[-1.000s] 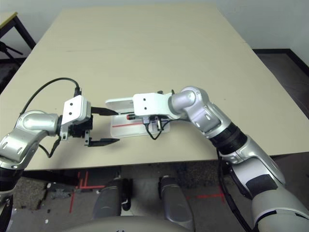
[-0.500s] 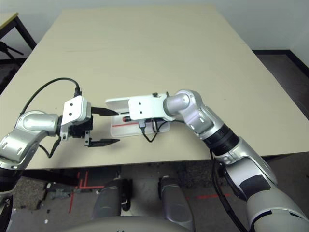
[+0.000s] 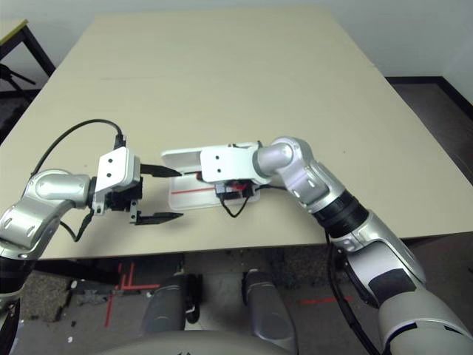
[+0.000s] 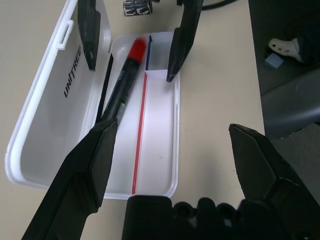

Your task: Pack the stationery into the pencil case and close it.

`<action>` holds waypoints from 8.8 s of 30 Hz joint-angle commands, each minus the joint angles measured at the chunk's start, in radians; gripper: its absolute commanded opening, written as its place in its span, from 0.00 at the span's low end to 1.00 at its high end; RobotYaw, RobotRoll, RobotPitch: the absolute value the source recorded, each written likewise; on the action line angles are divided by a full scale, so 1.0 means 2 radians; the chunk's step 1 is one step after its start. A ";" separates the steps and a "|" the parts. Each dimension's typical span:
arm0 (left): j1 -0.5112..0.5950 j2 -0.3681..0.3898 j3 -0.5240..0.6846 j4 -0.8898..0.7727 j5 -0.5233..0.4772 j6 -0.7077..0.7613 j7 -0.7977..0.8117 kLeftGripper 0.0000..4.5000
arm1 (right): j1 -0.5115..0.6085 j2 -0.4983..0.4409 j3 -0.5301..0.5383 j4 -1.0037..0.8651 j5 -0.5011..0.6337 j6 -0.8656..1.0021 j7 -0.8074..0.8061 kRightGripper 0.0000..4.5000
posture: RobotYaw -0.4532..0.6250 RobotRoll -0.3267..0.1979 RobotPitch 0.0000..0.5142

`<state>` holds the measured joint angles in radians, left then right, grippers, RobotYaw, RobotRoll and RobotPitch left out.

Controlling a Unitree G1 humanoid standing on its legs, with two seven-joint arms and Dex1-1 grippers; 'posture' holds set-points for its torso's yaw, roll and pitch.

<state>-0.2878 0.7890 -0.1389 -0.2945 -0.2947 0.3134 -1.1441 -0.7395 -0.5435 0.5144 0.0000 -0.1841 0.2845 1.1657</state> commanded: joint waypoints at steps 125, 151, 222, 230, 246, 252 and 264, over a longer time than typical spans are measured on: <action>-0.204 -0.024 -0.185 -0.030 0.091 0.293 0.065 0.24 | 0.078 -0.164 -0.103 -0.100 0.199 0.143 0.096 1.00 | 0.37 0.62 0.23; -0.223 -0.070 -0.251 0.025 0.132 0.264 0.060 0.24 | 0.089 -0.166 -0.103 -0.099 0.190 0.138 0.087 1.00 | 0.35 0.62 0.22; -0.112 0.043 -0.073 -0.055 0.026 0.134 -0.007 1.00 | 0.115 0.024 -0.303 -0.139 0.240 0.554 -0.407 1.00 | 0.32 0.62 0.24; -0.110 0.045 -0.077 -0.056 0.030 0.133 -0.008 1.00 | 0.118 0.041 -0.279 -0.113 0.243 0.547 -0.416 1.00 | 0.32 0.62 0.24; -0.102 0.044 -0.076 -0.069 0.031 0.146 -0.001 1.00 | 0.145 0.058 -0.259 -0.073 0.238 0.510 -0.418 0.53 | 0.34 0.62 0.24; -0.105 0.043 -0.078 -0.065 0.033 0.144 -0.001 1.00 | 0.142 0.041 -0.256 -0.071 0.237 0.502 -0.407 0.07 | 0.34 0.62 0.23; -0.105 0.041 -0.078 -0.062 0.034 0.142 -0.001 1.00 | 0.149 -0.074 -0.193 -0.081 0.236 0.376 -0.274 0.07 | 0.34 0.62 0.24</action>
<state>-0.4977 0.8740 -0.2845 -0.4165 -0.2350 0.5984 -1.1473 -0.4477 -0.6664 0.1094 -0.1574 0.2856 1.0971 0.5655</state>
